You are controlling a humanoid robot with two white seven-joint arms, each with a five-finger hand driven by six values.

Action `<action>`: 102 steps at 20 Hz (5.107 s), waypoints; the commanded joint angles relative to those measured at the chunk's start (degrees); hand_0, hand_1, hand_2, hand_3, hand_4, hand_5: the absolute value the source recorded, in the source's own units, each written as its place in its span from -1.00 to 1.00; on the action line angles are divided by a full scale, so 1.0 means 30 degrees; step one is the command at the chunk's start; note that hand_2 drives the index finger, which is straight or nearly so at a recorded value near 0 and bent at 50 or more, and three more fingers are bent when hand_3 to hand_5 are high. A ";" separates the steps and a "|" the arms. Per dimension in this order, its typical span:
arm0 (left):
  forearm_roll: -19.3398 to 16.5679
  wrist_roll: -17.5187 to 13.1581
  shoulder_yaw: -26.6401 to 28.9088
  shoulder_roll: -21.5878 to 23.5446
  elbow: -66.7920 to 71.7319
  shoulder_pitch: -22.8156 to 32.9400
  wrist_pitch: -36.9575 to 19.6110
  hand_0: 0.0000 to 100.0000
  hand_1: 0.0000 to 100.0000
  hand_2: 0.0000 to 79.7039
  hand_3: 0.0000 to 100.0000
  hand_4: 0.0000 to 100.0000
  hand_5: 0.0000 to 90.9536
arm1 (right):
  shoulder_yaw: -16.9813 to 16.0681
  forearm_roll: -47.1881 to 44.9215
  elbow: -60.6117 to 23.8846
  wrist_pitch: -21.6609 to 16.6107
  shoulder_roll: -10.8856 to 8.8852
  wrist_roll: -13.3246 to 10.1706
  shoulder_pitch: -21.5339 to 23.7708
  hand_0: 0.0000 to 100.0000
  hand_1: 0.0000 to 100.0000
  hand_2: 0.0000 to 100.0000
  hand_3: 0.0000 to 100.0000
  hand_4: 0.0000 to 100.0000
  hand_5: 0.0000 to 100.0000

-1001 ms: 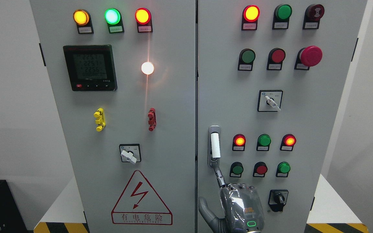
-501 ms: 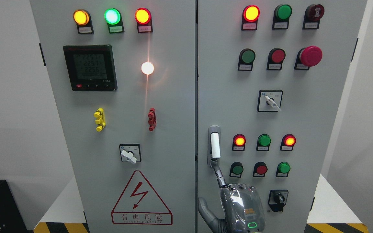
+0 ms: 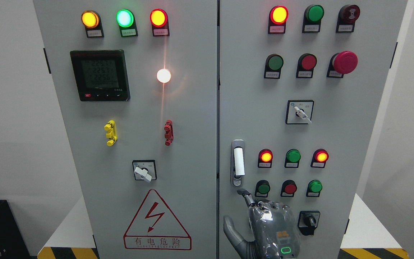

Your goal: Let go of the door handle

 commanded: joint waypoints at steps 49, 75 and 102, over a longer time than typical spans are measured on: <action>0.0000 -0.0016 0.0000 0.0000 0.0000 0.0000 -0.0011 -0.76 0.11 -1.00 -1.00 -1.00 -1.00 | 0.0410 0.1512 0.1247 0.1232 0.0021 0.0020 -0.2988 -0.42 -0.67 0.86 1.00 1.00 1.00; 0.0000 -0.0016 0.0000 0.0000 0.0000 0.0000 -0.0011 -0.76 0.11 -1.00 -1.00 -1.00 -1.00 | 0.0205 0.1512 0.2127 0.2200 0.0138 0.0078 -0.4190 -0.44 -0.59 0.90 1.00 1.00 1.00; 0.0000 -0.0016 0.0000 0.0000 0.0000 0.0000 -0.0011 -0.76 0.11 -1.00 -1.00 -1.00 -1.00 | 0.0029 0.1424 0.2537 0.2493 0.0138 0.0049 -0.4658 -0.33 -0.58 0.91 1.00 1.00 1.00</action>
